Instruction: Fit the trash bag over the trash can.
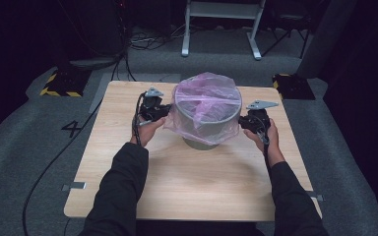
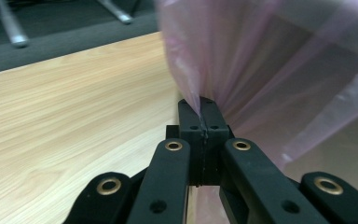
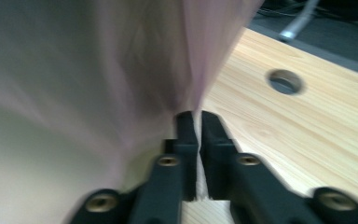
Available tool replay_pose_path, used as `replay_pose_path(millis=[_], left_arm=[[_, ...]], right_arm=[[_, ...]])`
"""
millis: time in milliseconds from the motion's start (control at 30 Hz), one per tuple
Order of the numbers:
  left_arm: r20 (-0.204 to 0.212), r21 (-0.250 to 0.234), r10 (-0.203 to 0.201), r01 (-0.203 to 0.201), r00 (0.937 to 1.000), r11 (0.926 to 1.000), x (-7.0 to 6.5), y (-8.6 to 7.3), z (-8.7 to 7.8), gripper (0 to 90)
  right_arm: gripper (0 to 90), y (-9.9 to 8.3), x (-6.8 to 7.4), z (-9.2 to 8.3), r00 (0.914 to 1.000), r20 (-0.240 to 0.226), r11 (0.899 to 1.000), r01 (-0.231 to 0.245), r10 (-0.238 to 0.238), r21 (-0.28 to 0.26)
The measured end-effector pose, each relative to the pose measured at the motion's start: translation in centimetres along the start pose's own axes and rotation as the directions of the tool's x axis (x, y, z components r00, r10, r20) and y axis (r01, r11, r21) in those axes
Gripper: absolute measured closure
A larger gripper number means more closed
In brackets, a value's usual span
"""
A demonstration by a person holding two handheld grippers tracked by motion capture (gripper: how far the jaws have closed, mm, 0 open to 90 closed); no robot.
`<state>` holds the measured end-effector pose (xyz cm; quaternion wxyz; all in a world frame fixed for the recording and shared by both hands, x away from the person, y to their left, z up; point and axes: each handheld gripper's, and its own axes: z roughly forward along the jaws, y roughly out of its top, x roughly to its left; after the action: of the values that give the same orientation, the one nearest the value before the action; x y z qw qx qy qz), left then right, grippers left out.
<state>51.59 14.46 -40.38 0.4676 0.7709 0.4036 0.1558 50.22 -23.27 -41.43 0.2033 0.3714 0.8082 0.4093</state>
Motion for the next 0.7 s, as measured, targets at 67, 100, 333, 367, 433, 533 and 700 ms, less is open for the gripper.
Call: replay_pose_path(millis=[67, 100, 333, 367, 433, 533, 700], left_arm=[[0.004, -0.033, 0.03, -0.03, 0.9995, 0.999, 0.2, -0.2, -0.7, 88.4], [-0.007, -0.058, 0.039, -0.04, 0.9992, 0.9975, 0.4, -0.2, -1.4, 83.7], [-0.021, -0.125, 0.066, -0.069, 0.9976, 0.9898, 1.0, 0.0, -4.7, 46.9], [-0.022, -0.139, 0.059, -0.061, 0.998, 0.9883, 1.1, 0.0, -5.2, 40.7], [0.004, -0.171, 0.058, -0.056, 0.9983, 0.9837, 1.3, -0.1, -6.2, 37.2], [0.044, -0.182, 0.081, -0.071, 0.9958, 0.9806, 1.2, 0.0, -7.0, 28.9], [0.086, -0.194, 0.139, -0.12, 0.9866, 0.9736, 0.0, 0.6, -7.3, 26.6]], right_arm=[[85.0, -0.1, -0.1, -0.5, 0.9993, 0.03, 1.0, 0.024, -0.024, 0.013], [85.1, -0.1, -0.3, -0.7, 0.9989, 0.04, 1.0, 0.026, -0.027, 0.012], [68.1, 0.0, -1.6, -3.4, 0.9972, 0.074, 0.998, 0.016, -0.011, -0.061], [65.0, 0.0, -1.6, -3.7, 0.9971, 0.076, 0.998, 0.017, -0.012, -0.068], [59.6, 0.1, -1.7, -4.5, 0.9983, 0.055, 0.995, 0.024, -0.019, -0.098], [49.7, 0.5, -1.5, -5.4, 0.9974, 0.053, 0.992, 0.054, -0.048, -0.116], [40.4, 1.4, -0.7, -6.4, 0.991, 0.065, 0.981, 0.126, -0.117, -0.151]])
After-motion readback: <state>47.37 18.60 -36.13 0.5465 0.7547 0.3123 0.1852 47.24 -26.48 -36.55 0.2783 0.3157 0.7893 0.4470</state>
